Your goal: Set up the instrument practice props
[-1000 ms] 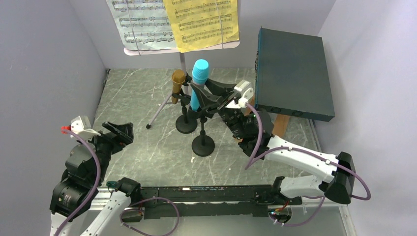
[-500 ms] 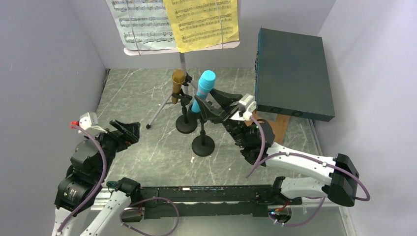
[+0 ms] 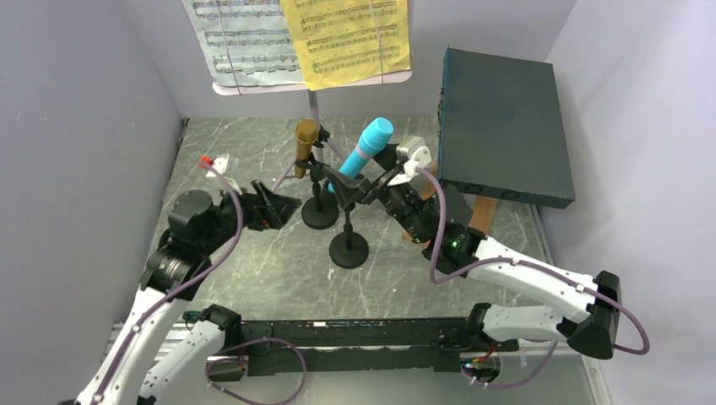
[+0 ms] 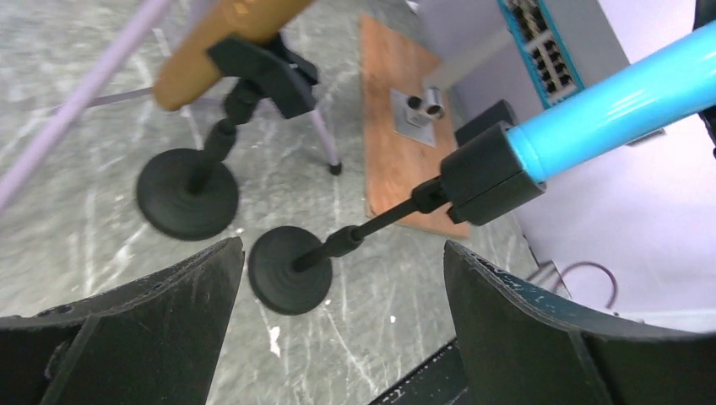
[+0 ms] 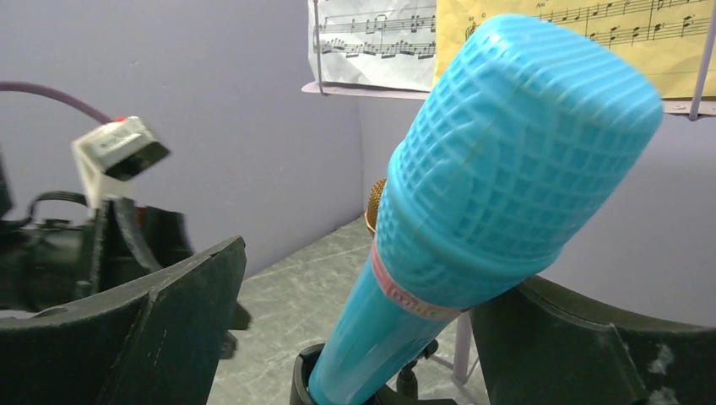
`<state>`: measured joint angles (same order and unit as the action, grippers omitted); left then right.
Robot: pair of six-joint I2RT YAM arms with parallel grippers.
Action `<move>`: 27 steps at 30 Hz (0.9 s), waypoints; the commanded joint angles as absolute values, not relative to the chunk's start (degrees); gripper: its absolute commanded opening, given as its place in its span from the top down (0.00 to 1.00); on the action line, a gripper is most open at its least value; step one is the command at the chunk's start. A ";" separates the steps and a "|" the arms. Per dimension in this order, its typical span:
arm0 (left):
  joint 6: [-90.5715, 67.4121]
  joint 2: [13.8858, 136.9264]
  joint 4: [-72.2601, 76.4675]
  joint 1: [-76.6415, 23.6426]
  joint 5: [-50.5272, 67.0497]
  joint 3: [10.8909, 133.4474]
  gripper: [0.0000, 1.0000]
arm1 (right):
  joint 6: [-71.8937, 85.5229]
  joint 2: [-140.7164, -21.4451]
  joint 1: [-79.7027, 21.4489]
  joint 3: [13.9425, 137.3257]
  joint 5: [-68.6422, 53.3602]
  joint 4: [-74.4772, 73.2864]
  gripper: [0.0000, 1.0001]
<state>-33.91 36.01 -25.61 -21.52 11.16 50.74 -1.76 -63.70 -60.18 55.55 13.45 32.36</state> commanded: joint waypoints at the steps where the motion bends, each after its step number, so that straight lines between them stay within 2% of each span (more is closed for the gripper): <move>1: -33.63 40.88 -9.50 -21.51 24.89 50.25 0.08 | 3.01 -62.60 -59.53 61.81 15.05 22.22 0.01; 6: -34.24 44.15 -2.90 -21.51 30.53 52.03 0.07 | 4.16 -62.02 -59.03 65.14 14.64 13.70 0.01; 13: -28.56 47.87 -1.18 -21.52 39.08 58.22 0.05 | 3.14 -58.85 -58.14 63.75 12.55 7.36 0.01; 18: -28.48 54.01 3.41 -21.53 47.47 62.15 0.08 | 4.64 -56.53 -57.15 62.76 11.54 7.01 0.01; 23: -33.11 58.16 10.41 -21.58 47.59 65.04 0.09 | 4.23 -57.70 -56.70 66.09 7.45 2.26 0.01; 27: -33.14 60.09 12.31 -23.39 43.26 67.77 0.13 | 4.32 -57.72 -56.06 66.34 6.25 0.44 0.01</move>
<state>-32.42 59.61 5.89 -21.74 44.69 63.05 3.92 -57.84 -56.66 63.70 9.02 3.18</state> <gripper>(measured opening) 0.880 0.991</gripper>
